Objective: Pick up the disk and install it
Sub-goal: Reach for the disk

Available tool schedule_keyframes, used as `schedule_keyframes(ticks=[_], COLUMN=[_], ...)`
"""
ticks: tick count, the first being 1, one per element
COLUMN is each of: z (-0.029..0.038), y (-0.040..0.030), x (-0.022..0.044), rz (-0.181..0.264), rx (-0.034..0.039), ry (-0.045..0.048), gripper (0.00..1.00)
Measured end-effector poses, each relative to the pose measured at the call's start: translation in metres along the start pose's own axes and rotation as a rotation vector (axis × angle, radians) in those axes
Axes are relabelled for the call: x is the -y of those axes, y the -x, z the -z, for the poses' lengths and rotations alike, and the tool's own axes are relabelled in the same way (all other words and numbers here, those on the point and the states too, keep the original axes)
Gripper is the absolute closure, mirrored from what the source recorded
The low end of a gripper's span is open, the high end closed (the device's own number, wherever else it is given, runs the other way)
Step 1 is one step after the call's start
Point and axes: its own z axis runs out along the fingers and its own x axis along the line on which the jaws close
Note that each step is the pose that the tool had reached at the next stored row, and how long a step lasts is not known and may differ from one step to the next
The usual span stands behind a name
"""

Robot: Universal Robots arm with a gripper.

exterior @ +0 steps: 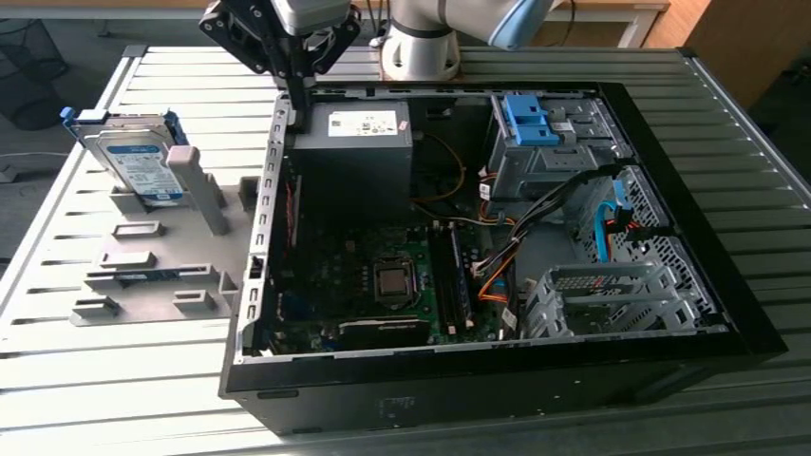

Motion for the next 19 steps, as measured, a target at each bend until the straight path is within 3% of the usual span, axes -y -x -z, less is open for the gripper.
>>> schedule_keyframes(ticks=[19], z=[-0.0004], y=[-0.0092], x=[0.0007], rz=[0.000], rx=[0.0001], ry=[0.0001], gripper=[0.89])
